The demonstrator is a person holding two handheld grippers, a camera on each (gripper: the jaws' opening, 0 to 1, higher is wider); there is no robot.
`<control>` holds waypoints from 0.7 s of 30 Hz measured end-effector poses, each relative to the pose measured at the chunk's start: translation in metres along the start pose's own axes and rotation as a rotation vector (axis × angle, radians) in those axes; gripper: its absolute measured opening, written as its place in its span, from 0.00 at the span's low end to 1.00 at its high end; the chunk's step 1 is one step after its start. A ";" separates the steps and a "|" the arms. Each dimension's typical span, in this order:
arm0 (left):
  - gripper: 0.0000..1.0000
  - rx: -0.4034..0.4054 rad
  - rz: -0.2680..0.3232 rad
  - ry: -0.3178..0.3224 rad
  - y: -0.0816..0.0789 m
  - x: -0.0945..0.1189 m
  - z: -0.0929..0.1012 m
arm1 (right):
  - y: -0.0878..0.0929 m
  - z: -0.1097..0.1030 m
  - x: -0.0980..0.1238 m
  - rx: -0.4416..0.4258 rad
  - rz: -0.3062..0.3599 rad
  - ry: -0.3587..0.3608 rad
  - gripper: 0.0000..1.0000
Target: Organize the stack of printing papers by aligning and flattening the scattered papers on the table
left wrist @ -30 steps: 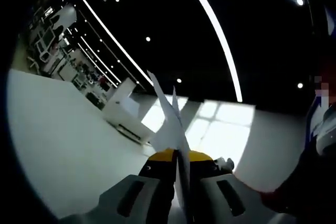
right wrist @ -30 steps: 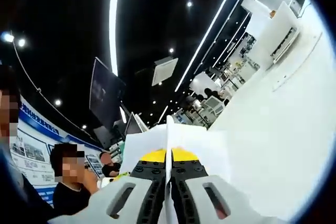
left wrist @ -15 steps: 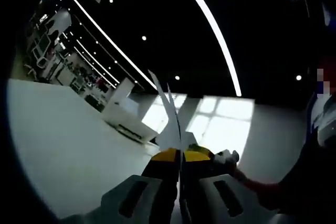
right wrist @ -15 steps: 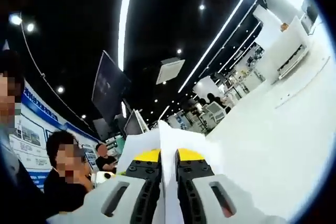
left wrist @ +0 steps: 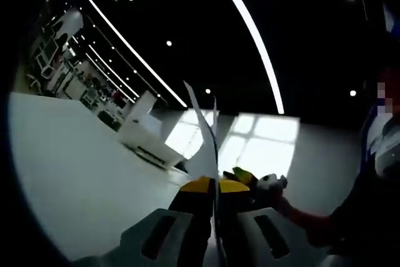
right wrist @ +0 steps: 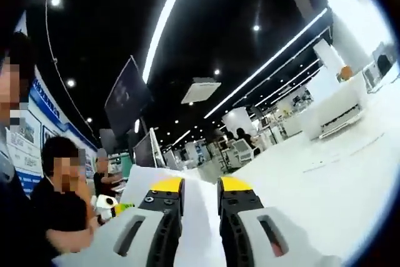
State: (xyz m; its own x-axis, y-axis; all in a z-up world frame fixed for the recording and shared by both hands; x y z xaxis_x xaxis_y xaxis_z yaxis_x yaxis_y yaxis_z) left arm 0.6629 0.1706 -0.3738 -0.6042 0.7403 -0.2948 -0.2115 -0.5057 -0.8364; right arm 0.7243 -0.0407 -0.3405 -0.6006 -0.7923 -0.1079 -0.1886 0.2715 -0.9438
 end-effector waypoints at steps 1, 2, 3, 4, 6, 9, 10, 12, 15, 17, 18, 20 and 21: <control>0.05 0.002 -0.003 0.004 0.001 0.000 0.001 | -0.005 -0.001 -0.002 0.045 -0.024 -0.003 0.22; 0.05 0.003 -0.006 0.009 0.001 -0.001 0.002 | -0.011 -0.004 -0.004 0.095 -0.042 -0.014 0.26; 0.05 0.001 -0.010 0.013 0.002 -0.001 0.003 | -0.014 -0.007 -0.006 0.128 -0.054 -0.026 0.29; 0.05 0.000 -0.012 0.017 0.002 -0.002 0.005 | -0.021 -0.012 -0.009 0.188 -0.086 -0.042 0.32; 0.05 -0.007 -0.021 0.025 0.004 -0.003 0.008 | -0.030 -0.019 -0.014 0.263 -0.124 -0.079 0.36; 0.05 -0.022 -0.029 0.040 0.006 -0.004 0.013 | -0.039 -0.030 -0.020 0.313 -0.175 -0.146 0.38; 0.05 -0.026 -0.031 0.046 0.006 -0.005 0.015 | -0.040 -0.031 -0.020 0.317 -0.190 -0.159 0.39; 0.05 -0.033 -0.037 0.059 0.007 -0.006 0.019 | -0.045 -0.032 -0.023 0.337 -0.218 -0.170 0.40; 0.05 -0.050 -0.048 0.083 0.009 -0.007 0.025 | -0.044 -0.035 -0.025 0.347 -0.263 -0.207 0.44; 0.05 -0.064 -0.056 0.103 0.009 -0.009 0.031 | -0.041 -0.034 -0.025 0.352 -0.290 -0.222 0.47; 0.05 -0.072 -0.068 0.116 0.011 -0.010 0.035 | -0.040 -0.035 -0.025 0.348 -0.307 -0.234 0.47; 0.05 -0.077 -0.084 0.125 0.014 -0.011 0.038 | -0.040 -0.036 -0.024 0.336 -0.323 -0.260 0.51; 0.05 -0.090 -0.109 0.141 0.016 -0.013 0.042 | -0.040 -0.037 -0.024 0.335 -0.325 -0.263 0.53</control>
State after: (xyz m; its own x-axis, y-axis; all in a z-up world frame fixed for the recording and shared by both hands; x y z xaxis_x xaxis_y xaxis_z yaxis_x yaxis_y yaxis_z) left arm 0.6348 0.1344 -0.3641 -0.4669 0.8463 -0.2565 -0.1964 -0.3820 -0.9030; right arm 0.7175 -0.0128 -0.2892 -0.3296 -0.9282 0.1728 -0.0486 -0.1661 -0.9849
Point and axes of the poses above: the point that each gripper's makers call its tool centre point, and the gripper's own axes: x roughly backward along the fingers, z roughly to its right, y roughly out of its underside, the point moved 3 cm from there along x, roughly backward along the fingers, and after that the axes turned 7 degrees about -z, right-handed, at the moved point
